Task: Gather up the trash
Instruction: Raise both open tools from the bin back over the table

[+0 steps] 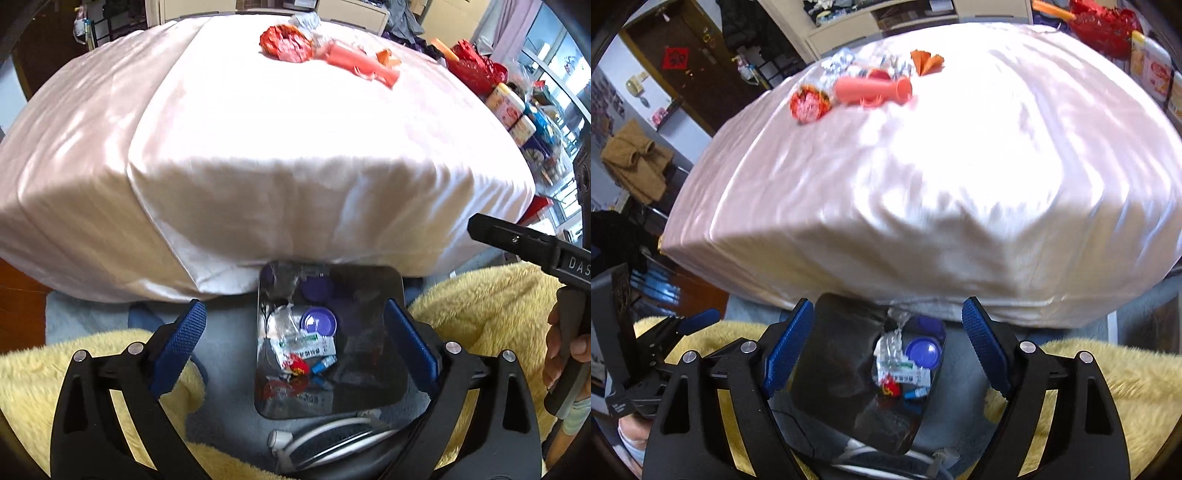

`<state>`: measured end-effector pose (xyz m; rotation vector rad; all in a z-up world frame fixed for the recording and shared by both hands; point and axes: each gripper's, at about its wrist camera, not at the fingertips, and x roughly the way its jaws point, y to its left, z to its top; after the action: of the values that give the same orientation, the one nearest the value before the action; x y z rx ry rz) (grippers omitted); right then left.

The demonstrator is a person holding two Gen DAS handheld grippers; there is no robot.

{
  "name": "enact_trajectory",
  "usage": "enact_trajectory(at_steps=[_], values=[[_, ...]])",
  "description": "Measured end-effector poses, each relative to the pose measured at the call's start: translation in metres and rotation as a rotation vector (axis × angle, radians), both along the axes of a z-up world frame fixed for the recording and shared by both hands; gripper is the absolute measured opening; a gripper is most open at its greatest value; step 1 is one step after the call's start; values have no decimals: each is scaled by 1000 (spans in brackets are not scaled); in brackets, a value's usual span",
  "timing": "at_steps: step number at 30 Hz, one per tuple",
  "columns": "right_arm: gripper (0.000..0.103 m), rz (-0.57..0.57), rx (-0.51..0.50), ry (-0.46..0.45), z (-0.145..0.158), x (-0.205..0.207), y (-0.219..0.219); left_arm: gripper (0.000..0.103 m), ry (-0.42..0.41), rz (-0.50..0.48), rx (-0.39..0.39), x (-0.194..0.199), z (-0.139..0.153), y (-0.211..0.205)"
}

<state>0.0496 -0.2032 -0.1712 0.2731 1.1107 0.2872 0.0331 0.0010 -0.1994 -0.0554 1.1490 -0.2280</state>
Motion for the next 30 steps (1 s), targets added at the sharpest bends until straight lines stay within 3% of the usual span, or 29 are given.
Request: enact_trajectory(at_steps=[17, 27, 30], values=[[83, -24, -134, -117, 53, 114, -23, 92, -94, 36, 26, 110, 55, 2], [83, -41, -141, -140, 64, 180, -18, 91, -143, 72, 14, 185, 72, 2], [83, -49, -141, -136, 61, 200, -17, 83, -152, 77, 11, 204, 73, 3]])
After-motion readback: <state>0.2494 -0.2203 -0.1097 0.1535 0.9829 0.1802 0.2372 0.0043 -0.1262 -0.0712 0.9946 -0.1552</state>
